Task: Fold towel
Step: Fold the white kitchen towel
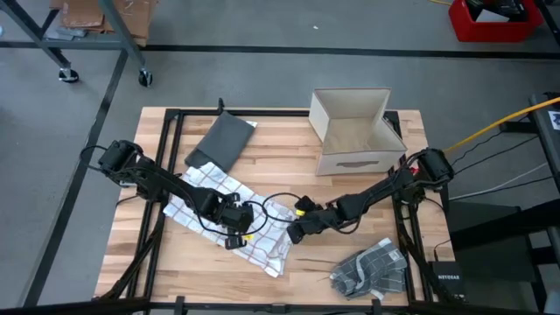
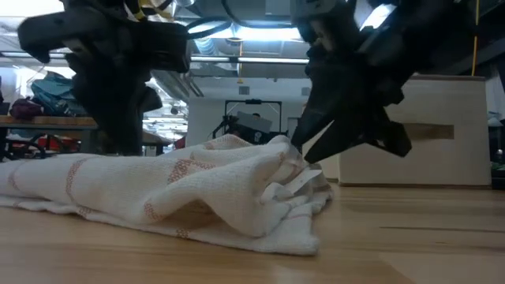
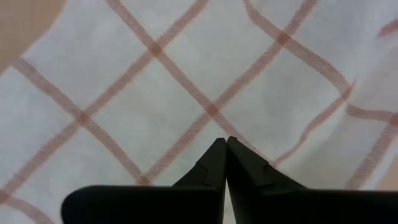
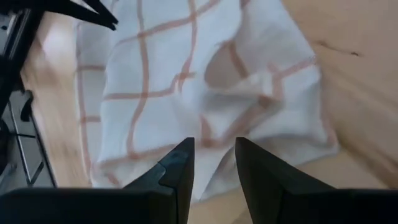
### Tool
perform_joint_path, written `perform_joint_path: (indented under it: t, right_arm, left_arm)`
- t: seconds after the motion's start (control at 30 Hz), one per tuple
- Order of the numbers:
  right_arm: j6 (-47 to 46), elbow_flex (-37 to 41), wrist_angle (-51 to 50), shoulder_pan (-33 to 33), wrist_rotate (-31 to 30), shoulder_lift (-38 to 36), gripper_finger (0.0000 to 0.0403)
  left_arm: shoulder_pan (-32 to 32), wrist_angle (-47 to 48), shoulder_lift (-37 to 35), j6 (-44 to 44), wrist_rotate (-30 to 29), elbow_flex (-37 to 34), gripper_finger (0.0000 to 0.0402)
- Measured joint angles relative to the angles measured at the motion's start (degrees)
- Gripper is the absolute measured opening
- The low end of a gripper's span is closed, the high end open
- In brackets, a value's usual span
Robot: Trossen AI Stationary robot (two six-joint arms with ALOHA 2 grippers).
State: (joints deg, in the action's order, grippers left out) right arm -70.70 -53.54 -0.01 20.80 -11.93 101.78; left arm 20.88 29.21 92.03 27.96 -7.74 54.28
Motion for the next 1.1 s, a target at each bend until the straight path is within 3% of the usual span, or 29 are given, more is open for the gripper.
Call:
perform_joint_path:
  t: [0.47, 0.8, 1.1]
  right_arm:
    - [-1.09, 0.0, -1.39, -4.18, 2.24, 1.61, 0.012]
    - [-1.06, -0.01, 3.65, -4.81, 4.99, 5.05, 0.0115]
    - [2.26, -0.02, 2.27, -4.75, 6.93, 3.3, 0.0009]
  left_arm:
    - [-1.54, 0.13, -0.02, -4.7, -0.02, 0.0, 0.0003]
    - [-1.54, -0.09, -0.02, -6.94, -0.46, -0.46, 0.0001]
    - [-1.54, -0.04, -0.02, -0.47, -0.62, -6.34, 0.0001]
